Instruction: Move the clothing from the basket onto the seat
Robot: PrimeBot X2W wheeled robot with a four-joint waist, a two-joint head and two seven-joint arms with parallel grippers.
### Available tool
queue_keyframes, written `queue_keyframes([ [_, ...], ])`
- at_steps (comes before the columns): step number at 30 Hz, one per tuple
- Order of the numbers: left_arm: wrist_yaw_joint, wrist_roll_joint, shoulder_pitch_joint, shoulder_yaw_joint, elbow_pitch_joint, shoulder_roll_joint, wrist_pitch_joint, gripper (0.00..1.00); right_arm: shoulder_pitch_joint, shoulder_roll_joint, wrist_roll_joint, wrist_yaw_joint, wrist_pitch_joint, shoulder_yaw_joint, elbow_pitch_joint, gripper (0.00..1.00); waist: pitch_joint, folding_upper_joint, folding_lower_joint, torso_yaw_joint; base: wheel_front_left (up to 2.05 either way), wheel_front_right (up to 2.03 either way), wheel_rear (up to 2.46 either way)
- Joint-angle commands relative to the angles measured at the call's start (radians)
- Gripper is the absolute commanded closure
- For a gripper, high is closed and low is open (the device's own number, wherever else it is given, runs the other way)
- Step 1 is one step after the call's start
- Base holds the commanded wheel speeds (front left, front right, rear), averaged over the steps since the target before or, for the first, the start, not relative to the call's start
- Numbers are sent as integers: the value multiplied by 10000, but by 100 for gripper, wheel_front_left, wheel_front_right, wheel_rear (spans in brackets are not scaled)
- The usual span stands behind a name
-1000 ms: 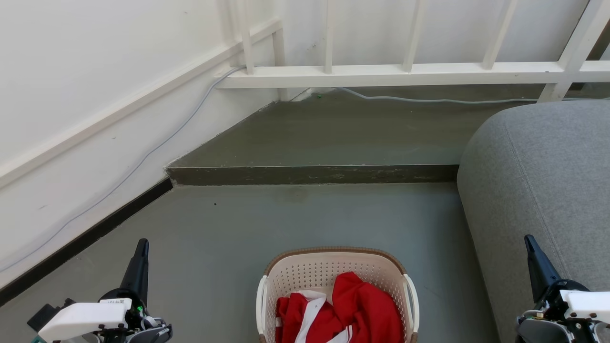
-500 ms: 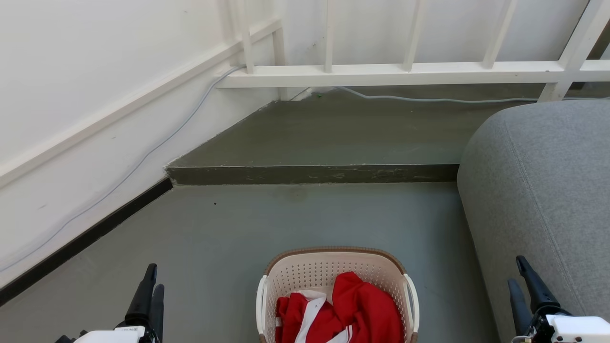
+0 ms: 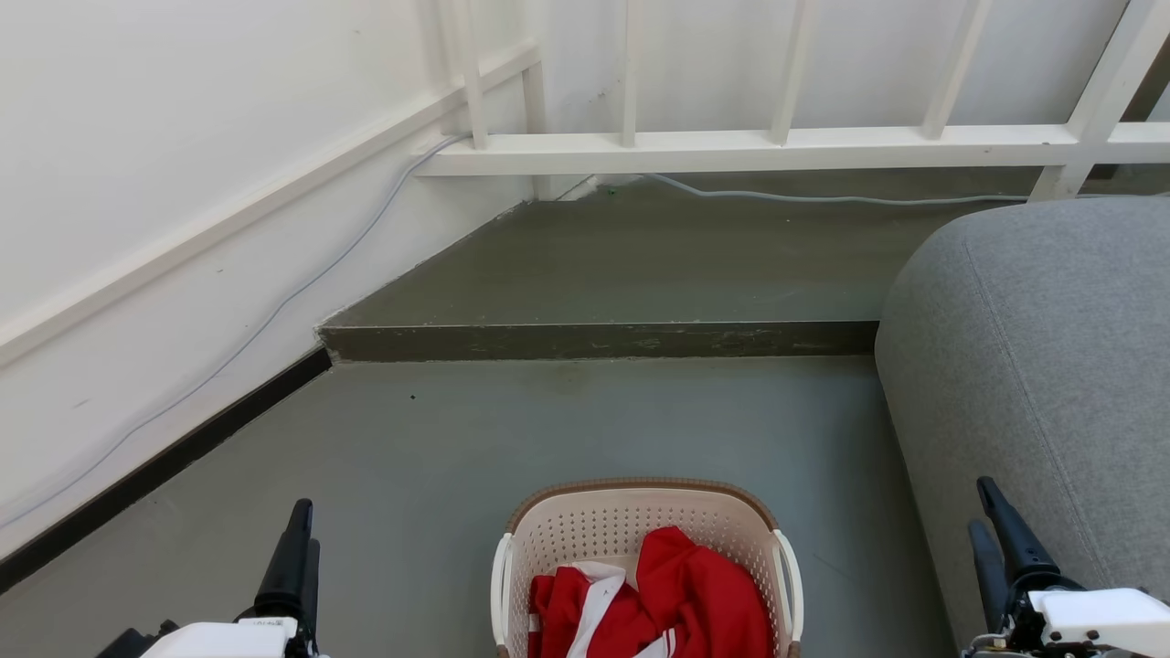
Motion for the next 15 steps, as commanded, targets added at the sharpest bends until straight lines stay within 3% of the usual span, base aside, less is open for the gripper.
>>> queue_keyframes([
  [1, -24, 210, -544, -12, -195, 123, -90, 0, -486, -247, -158, 34, -130, 108, -225, 0, -4, 0, -2, -2, 0, 0, 0],
  [15, -34, 2172, -789, -157, 57, 145, -507, 0, -876, -678, -1423, 40, -572, 799, -12, 0, -26, 0, -2, -34, 0, 0, 0],
])
